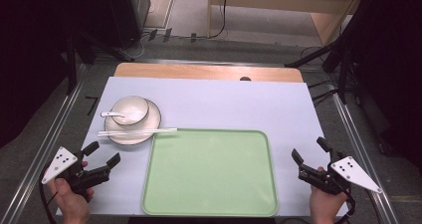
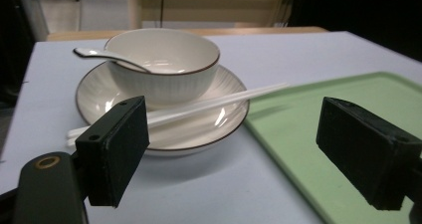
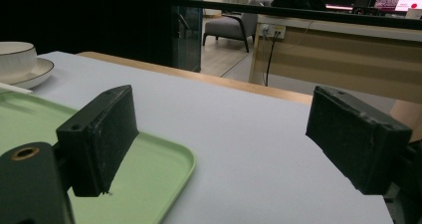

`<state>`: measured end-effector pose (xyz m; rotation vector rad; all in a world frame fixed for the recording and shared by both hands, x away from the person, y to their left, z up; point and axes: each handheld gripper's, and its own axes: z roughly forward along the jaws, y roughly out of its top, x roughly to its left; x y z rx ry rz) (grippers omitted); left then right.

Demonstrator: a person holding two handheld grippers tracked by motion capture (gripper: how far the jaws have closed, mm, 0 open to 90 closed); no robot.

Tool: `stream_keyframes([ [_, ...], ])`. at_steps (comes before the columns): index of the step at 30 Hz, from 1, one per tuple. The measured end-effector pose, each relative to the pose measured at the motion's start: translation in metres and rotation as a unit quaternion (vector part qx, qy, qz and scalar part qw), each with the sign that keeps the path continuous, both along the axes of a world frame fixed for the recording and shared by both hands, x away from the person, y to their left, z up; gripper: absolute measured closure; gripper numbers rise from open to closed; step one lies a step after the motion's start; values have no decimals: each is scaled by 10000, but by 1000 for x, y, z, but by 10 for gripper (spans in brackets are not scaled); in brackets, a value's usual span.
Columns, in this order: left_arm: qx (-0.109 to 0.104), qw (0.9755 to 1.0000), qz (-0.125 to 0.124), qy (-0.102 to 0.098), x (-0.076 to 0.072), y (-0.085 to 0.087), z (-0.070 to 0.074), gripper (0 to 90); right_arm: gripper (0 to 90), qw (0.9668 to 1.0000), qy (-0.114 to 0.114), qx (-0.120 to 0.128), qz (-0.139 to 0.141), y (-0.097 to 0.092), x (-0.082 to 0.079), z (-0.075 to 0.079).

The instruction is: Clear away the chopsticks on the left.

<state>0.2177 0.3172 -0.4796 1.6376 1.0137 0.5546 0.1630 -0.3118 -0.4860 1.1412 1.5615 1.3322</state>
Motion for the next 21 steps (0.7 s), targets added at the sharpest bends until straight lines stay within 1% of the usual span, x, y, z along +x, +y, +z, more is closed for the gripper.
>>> stream_keyframes([
  [1, -60, 10000, -33, 3, 0, 0, 1, 135, 131, 10000, 24, 21, -17, 0, 0, -1],
  [2, 33, 9999, 8, 115, 3, -5, 3, 143, 131, 10000, 32, 12, -19, 0, 1, -1],
  [3, 33, 9999, 8, 115, 3, -5, 3, 154, 130, 10000, 43, 24, -25, 0, 1, -2],
  [4, 159, 9996, -90, 210, 5, -13, 3, 163, 131, 10000, 45, 38, -18, 0, 2, -2],
  [5, 159, 9996, -90, 210, 5, -13, 3, 226, 131, 10000, 45, 38, -18, 0, 2, -2],
  [6, 207, 9993, -43, 301, 7, -18, 3, 226, 131, 10000, 43, 15, 0, 1, 2, -2],
  [7, 250, 9991, -24, 352, 8, -22, 3, 439, 131, 10000, 29, -26, -2, 3, 3, -2],
  [8, 278, 9989, -24, 373, 9, -25, 3, 549, 131, 10000, 41, -31, 17, 3, 3, -2],
  [9, 294, 9986, -71, 426, 10, -28, 3, 549, 131, 10000, 41, -31, 17, 3, 3, -2],
  [10, 317, 9979, -106, 557, 13, -32, 3, 725, 130, 10000, 48, -52, -17, 4, 2, -3],
  [11, 361, 9972, -124, 646, 15, -34, 4, 811, 131, 10000, 51, -49, -1, 5, 2, -3],
  [12, 356, 9959, -215, 803, 21, -41, 4, 874, 131, 9999, 56, -88, 8, 5, 2, -3],
  [13, 356, 9959, -215, 803, 21, -41, 4, 900, 131, 9999, 56, -88, 8, 5, 2, -3],
  [14, 392, 9954, -261, 834, 23, -43, 4, 900, 131, 9999, 36, -154, -10, 6, 2, -3],
  [15, 453, 9946, -315, 880, 26, -47, 4, 900, 131, 9999, 36, -154, -10, 6, 2, -3],
  [16, 648, 9927, -352, 958, 32, -56, 5, 900, 131, 9999, 23, -117, -1, 8, 1, -3],
  [17, 648, 9927, -352, 958, 32, -56, 5, 900, 131, 9999, 34, -118, 26, 10, 1, -3],
  [19, 683, 9923, -360, 972, 40, -61, 6, 900, 131, 9999, 26, -153, 40, 11, 0, -3],
  [20, 675, 9920, -353, 1005, 44, -63, 7, 900, 131, 9998, 8, -181, 60, 13, 0, -3],
  [21, 674, 9912, -404, 1069, 50, -64, 7, 900, 131, 9998, 13, -202, 91, 15, 0, -3],
])
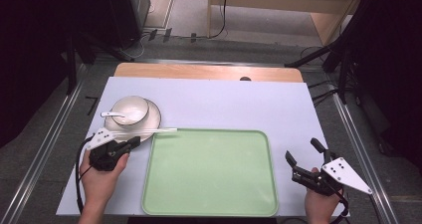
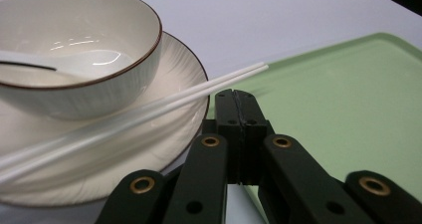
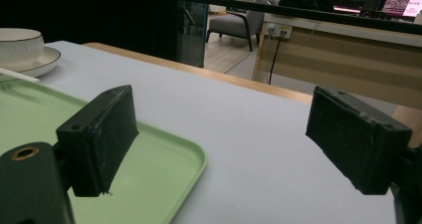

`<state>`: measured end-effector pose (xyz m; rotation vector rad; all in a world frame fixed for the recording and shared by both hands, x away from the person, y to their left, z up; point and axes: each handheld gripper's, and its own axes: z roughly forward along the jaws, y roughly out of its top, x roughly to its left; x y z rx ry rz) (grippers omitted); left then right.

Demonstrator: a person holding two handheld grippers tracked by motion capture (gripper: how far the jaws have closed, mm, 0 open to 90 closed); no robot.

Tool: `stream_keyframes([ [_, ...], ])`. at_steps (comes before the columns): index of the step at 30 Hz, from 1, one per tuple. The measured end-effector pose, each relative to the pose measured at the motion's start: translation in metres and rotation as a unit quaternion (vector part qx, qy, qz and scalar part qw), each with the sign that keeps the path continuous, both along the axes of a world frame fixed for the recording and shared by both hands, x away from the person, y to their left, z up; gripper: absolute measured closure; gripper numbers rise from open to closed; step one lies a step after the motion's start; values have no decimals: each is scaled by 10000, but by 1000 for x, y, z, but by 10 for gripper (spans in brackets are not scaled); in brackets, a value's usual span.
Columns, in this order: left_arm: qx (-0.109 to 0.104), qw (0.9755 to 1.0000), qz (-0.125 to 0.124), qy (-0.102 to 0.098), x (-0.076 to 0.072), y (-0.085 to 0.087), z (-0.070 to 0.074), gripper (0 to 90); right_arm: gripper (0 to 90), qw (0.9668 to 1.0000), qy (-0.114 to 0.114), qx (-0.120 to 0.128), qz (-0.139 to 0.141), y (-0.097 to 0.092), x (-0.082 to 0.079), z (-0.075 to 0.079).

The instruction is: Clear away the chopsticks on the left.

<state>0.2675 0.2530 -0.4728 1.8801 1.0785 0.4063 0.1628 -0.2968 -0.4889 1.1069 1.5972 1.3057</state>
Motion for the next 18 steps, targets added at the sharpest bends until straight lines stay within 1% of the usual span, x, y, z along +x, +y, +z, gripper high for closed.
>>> stream_keyframes([
  [2, 133, 9999, -57, 59, 11, -5, -1, 900, 131, 10000, 11, 19, 6, 0, 1, -1],
  [4, 339, 9991, -162, 170, 21, -10, -2, 900, 131, 10000, 22, 25, 2, 0, 1, -1],
  [6, 412, 9986, -199, 269, 30, -13, -7, 900, 131, 10000, 31, 25, 0, 0, 1, -1],
  [10, 366, 9988, -32, 309, 38, -13, -15, 900, 131, 10000, 46, 9, 12, -1, 2, -2],
  [13, 419, 9987, -17, 306, 42, -15, -19, 900, 131, 9999, 91, 36, 59, 0, 2, -4],
  [15, 446, 9984, 2, 338, 44, -17, -20, 900, 131, 9999, 102, 31, 64, 1, 2, -4],
  [16, 491, 9982, 31, 329, 46, -18, -21, 900, 131, 9999, 114, 20, 82, 1, 1, -4],
  [18, 483, 9982, 46, 359, 48, -20, -22, 900, 131, 9999, 119, 9, 82, 1, 1, -4],
])
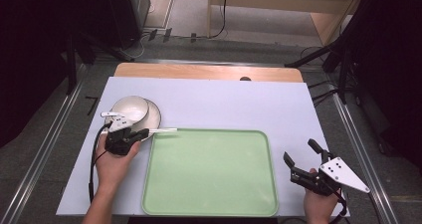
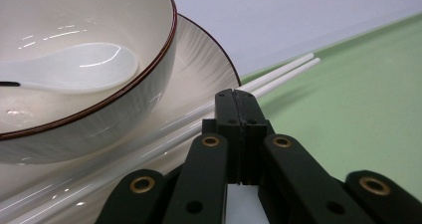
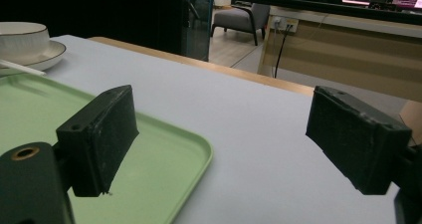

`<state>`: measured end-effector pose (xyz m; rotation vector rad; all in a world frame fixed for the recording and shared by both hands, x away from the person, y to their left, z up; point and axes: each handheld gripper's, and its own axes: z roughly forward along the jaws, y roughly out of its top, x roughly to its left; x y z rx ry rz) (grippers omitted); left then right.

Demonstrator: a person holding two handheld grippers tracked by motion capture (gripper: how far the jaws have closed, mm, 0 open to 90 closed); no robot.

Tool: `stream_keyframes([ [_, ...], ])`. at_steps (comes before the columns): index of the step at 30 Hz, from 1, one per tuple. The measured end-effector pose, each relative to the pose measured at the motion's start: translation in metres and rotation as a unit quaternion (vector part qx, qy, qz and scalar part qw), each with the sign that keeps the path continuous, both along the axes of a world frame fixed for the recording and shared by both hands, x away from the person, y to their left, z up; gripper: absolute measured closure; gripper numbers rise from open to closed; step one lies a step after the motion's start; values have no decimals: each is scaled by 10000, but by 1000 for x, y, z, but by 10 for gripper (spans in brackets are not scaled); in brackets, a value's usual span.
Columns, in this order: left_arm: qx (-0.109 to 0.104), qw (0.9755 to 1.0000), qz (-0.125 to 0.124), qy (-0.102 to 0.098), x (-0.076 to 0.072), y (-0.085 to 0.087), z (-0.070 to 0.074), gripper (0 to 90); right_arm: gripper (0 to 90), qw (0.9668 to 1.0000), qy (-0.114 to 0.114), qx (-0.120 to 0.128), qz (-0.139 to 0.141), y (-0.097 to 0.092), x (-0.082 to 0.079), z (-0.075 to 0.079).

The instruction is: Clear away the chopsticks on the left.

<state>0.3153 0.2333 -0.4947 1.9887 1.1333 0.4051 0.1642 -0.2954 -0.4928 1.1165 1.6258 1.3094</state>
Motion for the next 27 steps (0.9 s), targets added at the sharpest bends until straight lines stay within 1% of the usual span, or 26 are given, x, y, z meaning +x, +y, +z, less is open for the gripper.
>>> stream_keyframes([
  [2, 73, 10000, 61, 22, 2, -2, -1, 900, 131, 10000, 19, -8, 14, 0, 0, 0],
  [6, 118, 9999, 98, 50, 6, -6, -4, 900, 131, 10000, 57, 7, 0, -1, -1, -1],
  [9, 125, 9998, 108, 53, 9, -8, -5, 900, 131, 10000, 60, -22, -1, -2, -2, -2],
  [11, 88, 9999, 107, 83, 11, -9, -6, 900, 131, 10000, 80, -16, -8, -2, -3, -2],
  [15, 137, 9998, 113, 76, 15, -13, -8, 900, 131, 10000, 80, -38, 12, -2, -4, -3],
  [16, 130, 9998, 133, 73, 15, -14, -8, 900, 131, 9999, 116, -7, 36, -1, -4, -4],
  [18, 90, 9998, 192, 62, 17, -16, -9, 900, 131, 9999, 113, -14, 51, -1, -4, -4],
  [22, 75, 9996, 281, 20, 20, -18, -12, 900, 131, 9999, 134, -30, 86, 0, -5, -5],
  [23, 70, 9994, 342, -4, 21, -19, -12, 900, 131, 9998, 159, -23, 76, 0, -6, -5],
  [27, 47, 9989, 470, -58, 23, -20, -13, 900, 131, 9999, 140, -25, 83, -1, -7, -5],
])
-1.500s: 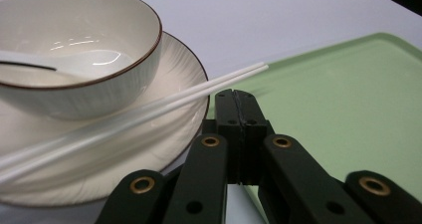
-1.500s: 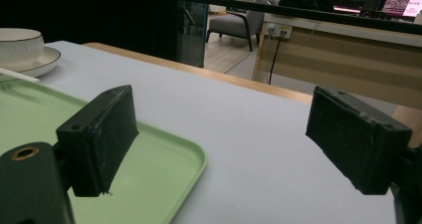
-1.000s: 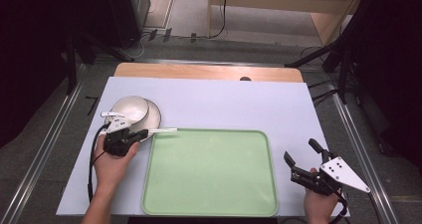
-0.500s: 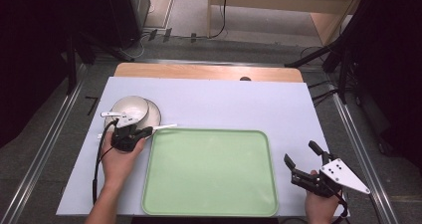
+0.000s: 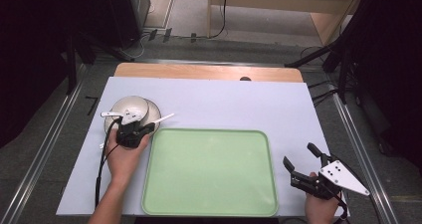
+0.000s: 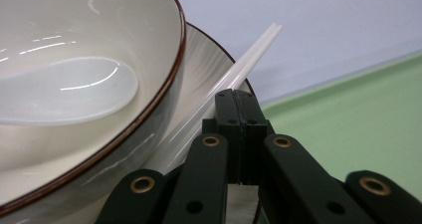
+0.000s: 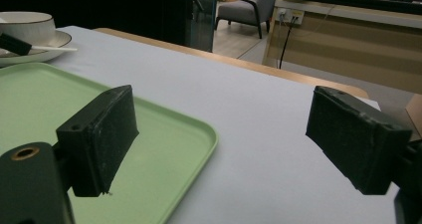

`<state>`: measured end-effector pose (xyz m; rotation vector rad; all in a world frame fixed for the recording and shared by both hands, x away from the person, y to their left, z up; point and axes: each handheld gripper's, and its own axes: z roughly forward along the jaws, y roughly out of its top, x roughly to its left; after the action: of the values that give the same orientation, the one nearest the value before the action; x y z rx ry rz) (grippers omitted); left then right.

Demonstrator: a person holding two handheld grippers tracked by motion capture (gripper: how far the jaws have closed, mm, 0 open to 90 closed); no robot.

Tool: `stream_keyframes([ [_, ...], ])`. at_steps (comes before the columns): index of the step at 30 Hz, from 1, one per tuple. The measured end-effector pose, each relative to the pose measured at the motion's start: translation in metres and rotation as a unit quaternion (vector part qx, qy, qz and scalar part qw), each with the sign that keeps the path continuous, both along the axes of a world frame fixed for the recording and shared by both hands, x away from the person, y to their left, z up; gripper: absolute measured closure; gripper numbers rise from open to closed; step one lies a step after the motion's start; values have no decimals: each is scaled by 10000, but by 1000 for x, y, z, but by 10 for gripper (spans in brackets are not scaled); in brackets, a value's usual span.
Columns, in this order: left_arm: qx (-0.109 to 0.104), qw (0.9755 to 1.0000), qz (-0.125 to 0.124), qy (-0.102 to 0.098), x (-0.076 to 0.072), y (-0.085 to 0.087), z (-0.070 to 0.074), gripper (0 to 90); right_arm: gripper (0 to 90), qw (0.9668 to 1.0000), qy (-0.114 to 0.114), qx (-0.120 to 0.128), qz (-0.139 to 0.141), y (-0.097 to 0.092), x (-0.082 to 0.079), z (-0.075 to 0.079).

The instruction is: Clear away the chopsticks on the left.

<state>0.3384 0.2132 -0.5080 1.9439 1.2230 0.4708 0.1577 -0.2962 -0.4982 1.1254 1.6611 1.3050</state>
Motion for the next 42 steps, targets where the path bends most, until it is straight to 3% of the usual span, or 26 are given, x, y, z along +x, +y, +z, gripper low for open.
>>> stream_keyframes([
  [6, 150, 9999, -11, 34, 2, -4, 0, 900, 131, 10000, 42, 19, -16, -1, 0, 0],
  [9, 241, 9997, -80, 36, -4, -2, 6, 851, 131, 10000, 36, -10, 0, -1, 0, 0],
  [13, -104, 9994, -326, 58, -15, 9, 18, 796, 131, 10000, 8, -20, 21, -1, 0, 1],
  [15, -306, 9978, -569, 156, -20, 20, 26, 762, 131, 10000, 2, -37, 36, -1, 1, 1],
  [17, -290, 9968, -715, 218, -22, 27, 31, 726, 131, 10000, 10, -45, 51, -1, 2, 1],
  [19, -94, 9958, -860, 315, -26, 39, 37, 702, 131, 10000, -2, -49, 70, 0, 3, 2],
  [21, -164, 9939, -996, 434, -27, 49, 39, 752, 131, 9999, -8, -54, 90, 0, 3, 2],
  [25, -43, 9947, -889, 511, -28, 70, 41, 722, 131, 9999, -2, -74, 125, 0, 4, 2],
  [29, -125, 9960, -716, 526, -27, 86, 40, 719, 131, 9999, 1, -83, 148, 2, 5, 1],
  [32, -110, 9963, -691, 508, -27, 87, 39, 732, 131, 9998, -6, -108, 162, 2, 5, 1],
  [36, 89, 9974, -532, 468, -23, 84, 36, 747, 131, 9998, 6, -127, 179, 3, 5, 1],
  [42, 204, 9964, -628, 535, -22, 79, 32, 764, 131, 9998, 15, -118, 176, 2, 5, 1],
])
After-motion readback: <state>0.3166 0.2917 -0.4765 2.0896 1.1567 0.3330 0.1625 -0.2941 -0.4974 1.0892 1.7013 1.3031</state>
